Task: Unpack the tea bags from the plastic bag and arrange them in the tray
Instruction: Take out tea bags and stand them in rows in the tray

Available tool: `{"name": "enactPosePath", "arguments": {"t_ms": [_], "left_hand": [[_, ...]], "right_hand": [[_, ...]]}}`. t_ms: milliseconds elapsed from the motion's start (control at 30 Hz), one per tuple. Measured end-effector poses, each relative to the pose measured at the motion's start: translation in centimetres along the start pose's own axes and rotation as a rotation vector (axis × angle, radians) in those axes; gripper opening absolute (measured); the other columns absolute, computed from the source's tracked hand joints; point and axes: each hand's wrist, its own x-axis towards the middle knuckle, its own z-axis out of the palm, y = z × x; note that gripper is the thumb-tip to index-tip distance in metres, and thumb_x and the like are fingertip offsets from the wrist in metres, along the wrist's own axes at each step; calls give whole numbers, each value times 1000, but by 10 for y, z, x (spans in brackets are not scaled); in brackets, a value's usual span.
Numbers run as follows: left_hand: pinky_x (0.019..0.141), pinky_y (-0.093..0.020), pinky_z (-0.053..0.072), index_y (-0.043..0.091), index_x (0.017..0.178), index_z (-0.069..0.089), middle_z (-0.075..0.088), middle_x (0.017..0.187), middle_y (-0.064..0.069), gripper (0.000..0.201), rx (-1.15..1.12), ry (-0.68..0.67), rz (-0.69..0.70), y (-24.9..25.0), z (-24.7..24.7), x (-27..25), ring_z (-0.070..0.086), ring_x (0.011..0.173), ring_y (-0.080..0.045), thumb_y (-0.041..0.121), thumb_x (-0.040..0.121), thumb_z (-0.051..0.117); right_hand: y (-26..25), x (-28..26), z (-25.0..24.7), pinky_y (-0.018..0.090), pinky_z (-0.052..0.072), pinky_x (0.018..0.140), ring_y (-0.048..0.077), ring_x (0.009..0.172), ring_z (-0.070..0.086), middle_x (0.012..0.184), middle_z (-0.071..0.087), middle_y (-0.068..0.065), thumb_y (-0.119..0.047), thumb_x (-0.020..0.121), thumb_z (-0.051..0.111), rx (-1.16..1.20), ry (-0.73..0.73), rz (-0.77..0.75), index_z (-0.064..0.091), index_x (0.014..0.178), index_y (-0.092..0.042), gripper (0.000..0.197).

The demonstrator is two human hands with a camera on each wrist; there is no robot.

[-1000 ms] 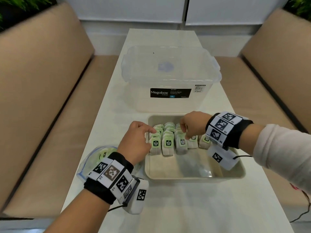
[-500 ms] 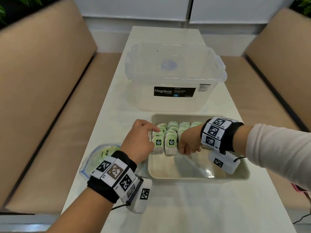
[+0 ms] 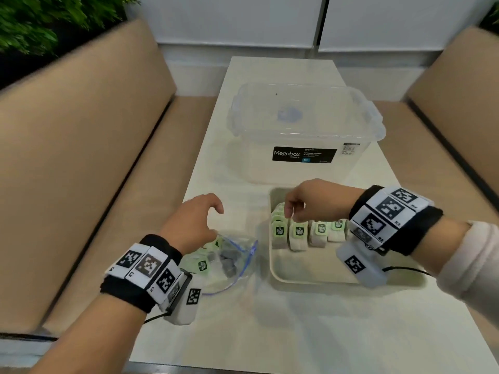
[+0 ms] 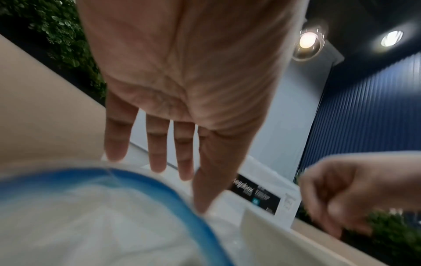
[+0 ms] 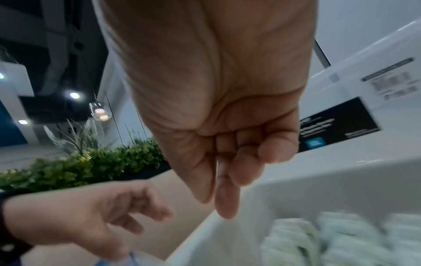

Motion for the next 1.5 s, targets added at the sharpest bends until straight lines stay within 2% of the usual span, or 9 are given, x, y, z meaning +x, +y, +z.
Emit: {"name": "enactPosePath", "arguments": {"t_ms": [133,300,633,767,900,1067,1200,1400,1500], "left_hand": [[99,-24,36,34,139,35,48,131,11,77,-17,-190,0,-11,6,-6,44,122,-11,36,73,75],[82,-28,46,23,106,69,69,105,2,23,51,-47,2,-23,21,-15,61,99,-17,32,88,58],[77,-36,51,10,83,66,72,86,-6,30,-553,123,-200,-57,32,-51,67,74,-20,22,98,43],[79,-38,48,8,80,66,66,89,-15,30,-1001,106,-382,-60,36,-61,58,86,-26,20,97,45],[104,-47,39,-1,119,59,60,122,-24,45,-1435,-82,-462,-81,41,-61,57,112,-33,33,94,44],[114,-52,22,3,136,43,44,139,-24,62,-1653,-281,-383,-100,50,-65,39,132,-36,49,95,36],[66,-24,47,8,94,59,64,88,-8,27,-1113,-37,-258,-93,43,-65,57,76,-18,32,83,64],[75,-21,47,23,121,40,53,100,2,46,-833,105,-146,-72,32,-67,55,85,-11,28,84,67],[71,-22,43,22,120,46,54,96,2,37,-741,206,-192,-72,34,-63,56,82,-15,27,88,62]], "right_hand": [[-56,-8,11,8,34,49,-8,50,52,70,62,-13,-17,86,59,161,73,-67,65,90,-25,11],[-116,-11,70,24,41,67,13,77,61,85,68,0,-24,85,59,233,137,-72,68,92,-17,14],[-147,15,152,33,47,60,26,73,55,87,54,7,-12,56,78,116,709,281,57,94,-8,44],[-141,19,144,28,35,64,20,75,52,77,55,-1,-19,89,58,689,600,358,55,85,-13,8],[-140,21,145,23,37,57,13,59,46,59,50,1,-14,92,54,1191,549,349,51,59,-13,33],[-139,23,143,31,47,68,19,66,56,69,61,7,-15,99,43,1825,319,244,59,69,-9,35],[-138,24,134,25,41,58,14,58,49,57,56,-2,-11,94,51,1432,495,236,55,68,-16,27],[-145,28,116,21,38,50,7,44,45,50,53,-6,-17,86,65,946,431,103,46,79,-23,21],[-150,26,114,25,41,63,12,66,51,75,55,-5,-19,76,72,763,515,101,45,84,-21,28]]}}
